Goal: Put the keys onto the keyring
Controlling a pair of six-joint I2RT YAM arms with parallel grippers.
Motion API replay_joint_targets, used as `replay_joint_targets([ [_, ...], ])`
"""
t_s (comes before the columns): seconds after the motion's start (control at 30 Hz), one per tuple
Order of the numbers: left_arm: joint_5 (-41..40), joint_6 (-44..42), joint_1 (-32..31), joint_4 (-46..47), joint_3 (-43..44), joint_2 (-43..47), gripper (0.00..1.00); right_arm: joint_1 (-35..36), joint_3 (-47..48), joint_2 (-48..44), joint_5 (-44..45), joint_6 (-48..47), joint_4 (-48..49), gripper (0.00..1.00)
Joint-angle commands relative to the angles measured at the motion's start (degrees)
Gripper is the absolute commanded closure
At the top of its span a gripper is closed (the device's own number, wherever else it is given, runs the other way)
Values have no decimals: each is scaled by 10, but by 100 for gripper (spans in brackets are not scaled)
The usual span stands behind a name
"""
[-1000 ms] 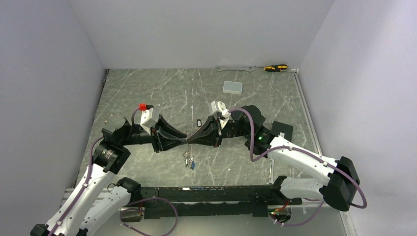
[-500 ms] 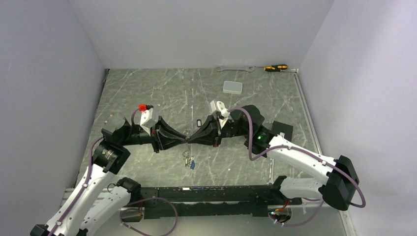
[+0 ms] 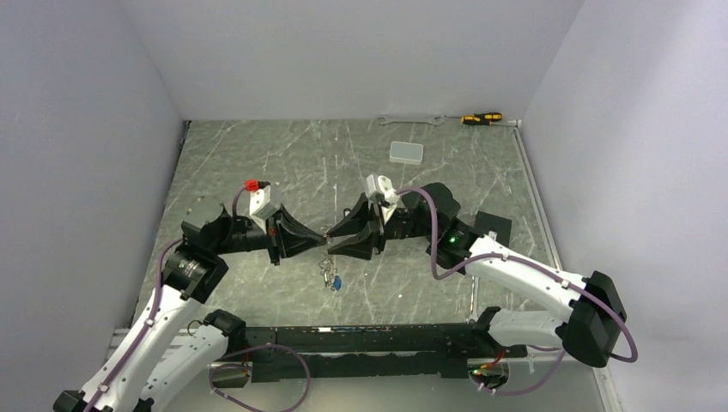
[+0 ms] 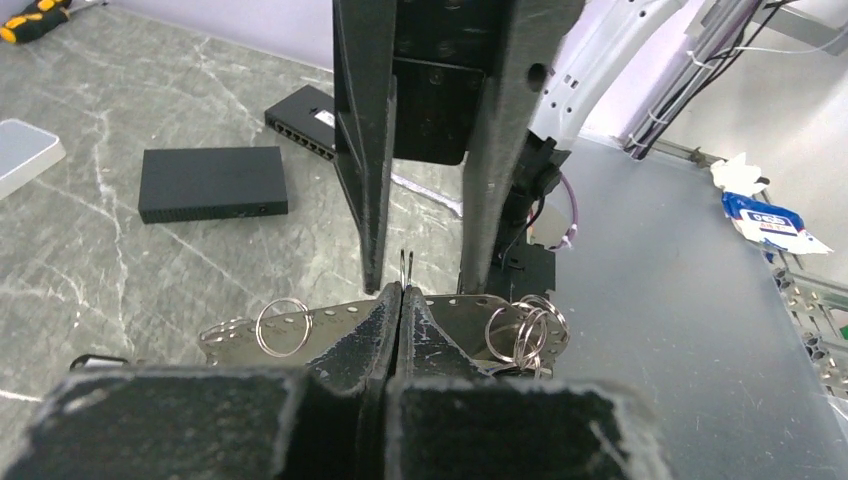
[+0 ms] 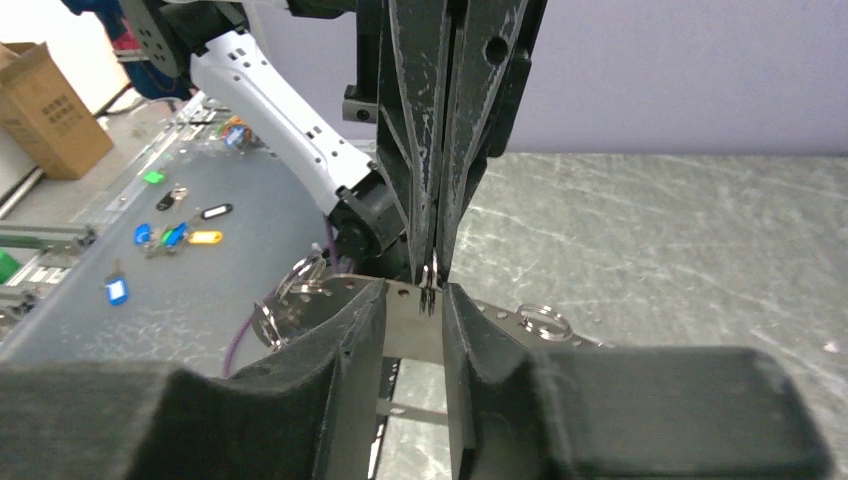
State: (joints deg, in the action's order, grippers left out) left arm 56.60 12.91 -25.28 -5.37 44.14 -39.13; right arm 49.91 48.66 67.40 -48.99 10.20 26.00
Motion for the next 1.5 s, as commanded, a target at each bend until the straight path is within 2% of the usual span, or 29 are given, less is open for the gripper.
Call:
replay_joint_targets([
  [0.0,-33,-27,0,-26,22,9,100,1,14,-22,31,-22,4,53],
  [0.1,-46,-39,0,-49,28,13,100,1,13,-33,53,-33,-17,48],
  [0.23,-74,-45,0,-75,35,16,100,0,2,-53,117,-47,-33,48],
  [0.47,-123,-89,0,-121,44,20,100,0,-25,-89,389,-40,-47,44],
  [0.63,-225,-151,0,-156,31,33,100,0,9,-60,532,-17,-142,42],
  [0.83,-324,-137,0,-135,-7,64,100,0,96,27,619,23,-294,42],
  [0.97,-339,-133,0,-133,-15,70,100,2,142,101,639,32,-366,44],
  [1.13,-316,-112,0,-117,-29,69,100,3,161,152,631,21,-374,44],
  [1.27,-262,-118,0,-120,-29,65,100,2,182,189,597,14,-379,40],
  [1.47,-243,-122,0,-132,-27,67,100,1,232,250,543,38,-411,41],
])
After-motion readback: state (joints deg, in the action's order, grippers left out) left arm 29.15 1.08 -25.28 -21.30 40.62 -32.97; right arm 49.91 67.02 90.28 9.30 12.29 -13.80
